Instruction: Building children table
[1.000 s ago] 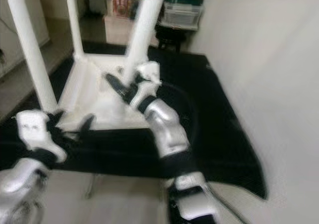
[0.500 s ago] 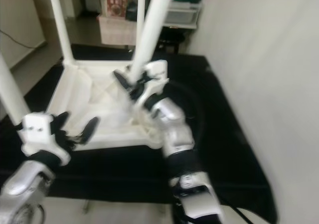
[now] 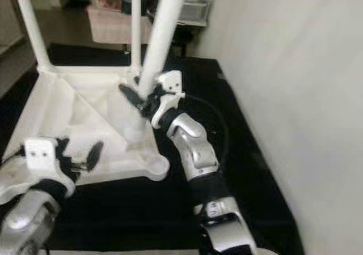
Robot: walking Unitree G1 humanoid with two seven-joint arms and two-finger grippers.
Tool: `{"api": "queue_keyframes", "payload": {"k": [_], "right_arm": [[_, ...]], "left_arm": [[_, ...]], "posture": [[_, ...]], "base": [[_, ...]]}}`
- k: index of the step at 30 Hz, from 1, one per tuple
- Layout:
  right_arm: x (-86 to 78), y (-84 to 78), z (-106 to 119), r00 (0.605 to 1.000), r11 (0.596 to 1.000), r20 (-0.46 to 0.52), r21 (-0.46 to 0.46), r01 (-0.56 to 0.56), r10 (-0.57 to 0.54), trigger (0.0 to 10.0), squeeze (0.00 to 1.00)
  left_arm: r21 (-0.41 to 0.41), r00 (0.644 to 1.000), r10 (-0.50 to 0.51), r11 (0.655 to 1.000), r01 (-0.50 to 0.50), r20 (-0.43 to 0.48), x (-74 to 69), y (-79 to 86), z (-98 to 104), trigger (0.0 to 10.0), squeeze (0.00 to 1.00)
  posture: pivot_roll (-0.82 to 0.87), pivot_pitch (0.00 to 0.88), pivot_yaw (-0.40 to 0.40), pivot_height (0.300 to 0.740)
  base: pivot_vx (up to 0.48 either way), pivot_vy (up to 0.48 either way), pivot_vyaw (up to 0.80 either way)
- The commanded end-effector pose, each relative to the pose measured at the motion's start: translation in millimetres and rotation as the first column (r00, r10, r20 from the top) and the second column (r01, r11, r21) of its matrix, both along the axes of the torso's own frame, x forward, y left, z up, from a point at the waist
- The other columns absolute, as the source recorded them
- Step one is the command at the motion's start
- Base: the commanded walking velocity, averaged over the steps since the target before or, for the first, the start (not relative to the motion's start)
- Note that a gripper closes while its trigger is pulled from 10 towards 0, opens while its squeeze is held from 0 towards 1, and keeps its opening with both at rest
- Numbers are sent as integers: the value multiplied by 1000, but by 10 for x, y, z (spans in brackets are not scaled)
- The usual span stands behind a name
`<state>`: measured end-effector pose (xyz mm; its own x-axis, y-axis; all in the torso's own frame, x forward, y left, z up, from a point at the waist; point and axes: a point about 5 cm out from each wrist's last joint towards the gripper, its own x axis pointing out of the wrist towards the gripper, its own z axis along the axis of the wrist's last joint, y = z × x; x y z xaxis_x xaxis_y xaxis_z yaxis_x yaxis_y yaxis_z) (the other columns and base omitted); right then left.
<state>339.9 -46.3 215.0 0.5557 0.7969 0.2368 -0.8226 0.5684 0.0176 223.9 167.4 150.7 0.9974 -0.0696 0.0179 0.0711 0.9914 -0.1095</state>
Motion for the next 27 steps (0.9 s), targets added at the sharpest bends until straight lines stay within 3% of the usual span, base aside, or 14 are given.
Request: {"api": "queue_keyframes", "payload": {"k": [1,8,16,19,21,22,26,27], "right_arm": [[-24,-84,7,1000,999,9,-18,-26,27,10000,0],[-9,-145,-51,998,996,0,-70,-61,61,10000,0],[5,-147,-40,998,995,-5,-82,-64,64,10000,0],[70,-163,-5,998,994,-4,-88,-65,65,10000,0],[202,-272,75,999,996,-9,-71,-47,47,10000,0],[202,-272,75,999,996,-9,-71,-47,47,10000,0],[290,-641,310,991,991,0,7,-136,136,10000,0],[290,-641,310,991,991,0,7,-136,136,10000,0]], "left_arm": [[3,1000,11,1000,-11,-26,-21,-32,-34,10000,0],[151,997,69,987,-62,-45,-146,30,-65,10000,0],[165,995,92,983,-84,-43,-242,37,-40,10000,0],[267,997,71,962,-64,-15,-288,21,23,10000,0],[338,998,54,940,-49,-6,-326,21,41,10000,0],[338,998,54,940,-49,-6,-326,21,41,10000,0],[382,1000,18,924,-13,-9,-398,6,40,10000,0],[382,1000,18,924,-13,-9,-398,6,40,10000,0]], "posture": [[-49,12,-102,740],[-39,62,-103,740],[-31,104,-103,740],[-31,141,-103,740],[-29,154,-103,740],[-29,154,-103,740],[-24,192,-101,740],[-24,192,-101,740]], "base": [[0,0,0],[0,0,0],[0,360,0],[0,0,0],[0,0,0],[0,0,0],[0,0,0],[0,0,0]]}}
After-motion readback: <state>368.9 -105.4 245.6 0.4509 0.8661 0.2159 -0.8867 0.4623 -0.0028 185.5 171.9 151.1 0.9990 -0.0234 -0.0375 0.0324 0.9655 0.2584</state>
